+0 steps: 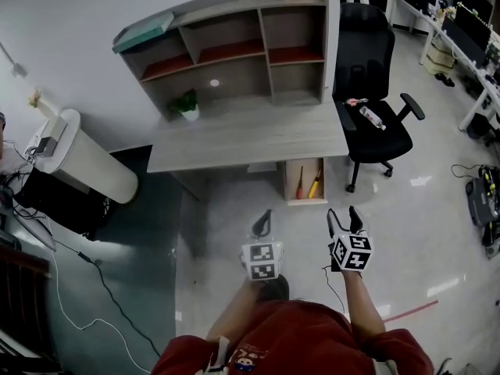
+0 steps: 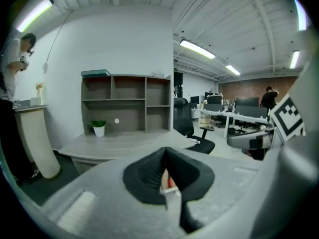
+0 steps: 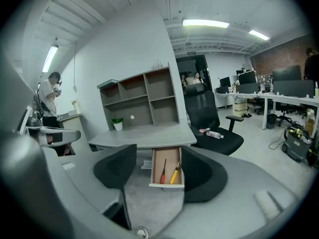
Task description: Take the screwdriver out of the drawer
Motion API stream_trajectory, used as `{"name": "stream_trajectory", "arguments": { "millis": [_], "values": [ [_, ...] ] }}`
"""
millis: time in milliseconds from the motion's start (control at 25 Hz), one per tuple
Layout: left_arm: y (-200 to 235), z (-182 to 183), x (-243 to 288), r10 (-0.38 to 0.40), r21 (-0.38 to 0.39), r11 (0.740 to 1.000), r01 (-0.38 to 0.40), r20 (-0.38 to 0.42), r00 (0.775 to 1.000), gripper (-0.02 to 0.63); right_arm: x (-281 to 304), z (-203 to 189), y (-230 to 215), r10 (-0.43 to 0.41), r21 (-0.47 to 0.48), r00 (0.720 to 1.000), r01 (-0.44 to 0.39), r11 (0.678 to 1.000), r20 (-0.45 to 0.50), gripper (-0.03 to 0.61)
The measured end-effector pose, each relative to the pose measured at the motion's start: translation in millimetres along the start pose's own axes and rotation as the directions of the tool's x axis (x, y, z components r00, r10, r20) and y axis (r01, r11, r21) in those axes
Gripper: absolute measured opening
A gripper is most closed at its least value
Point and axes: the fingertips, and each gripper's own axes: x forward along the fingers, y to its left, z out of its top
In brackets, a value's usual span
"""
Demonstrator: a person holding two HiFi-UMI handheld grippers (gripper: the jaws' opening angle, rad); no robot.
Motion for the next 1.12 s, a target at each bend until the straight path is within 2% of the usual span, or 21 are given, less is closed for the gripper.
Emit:
{"name": "stream_trajectory", "arguments": {
  "millis": [200, 720, 920, 1120],
  "values": [
    [43, 15, 35, -0.013, 0.000, 1.000, 0.013, 0.009, 1.000, -0.002, 46, 23, 22, -0.004, 0.022, 1.000, 0.003, 1.000, 0.022, 0.265],
    [132, 37, 114, -0.073, -0.015, 0.997, 0.073, 0.001, 0.997, -0.002, 149, 48, 64, -0.046, 0.030, 0.999, 0.046, 0.998, 0.001, 0.265],
    [153, 40, 135, -0.100, -0.014, 0.995, 0.100, 0.006, 0.995, -0.002, 170, 52, 74, -0.065, 0.028, 0.998, 0.065, 0.997, 0.000, 0.265],
    [156, 29, 146, -0.114, -0.026, 0.993, 0.113, -0.008, 0.993, -0.002, 178, 43, 68, -0.089, 0.025, 0.996, 0.089, 0.996, -0.021, 0.265]
  ]
}}
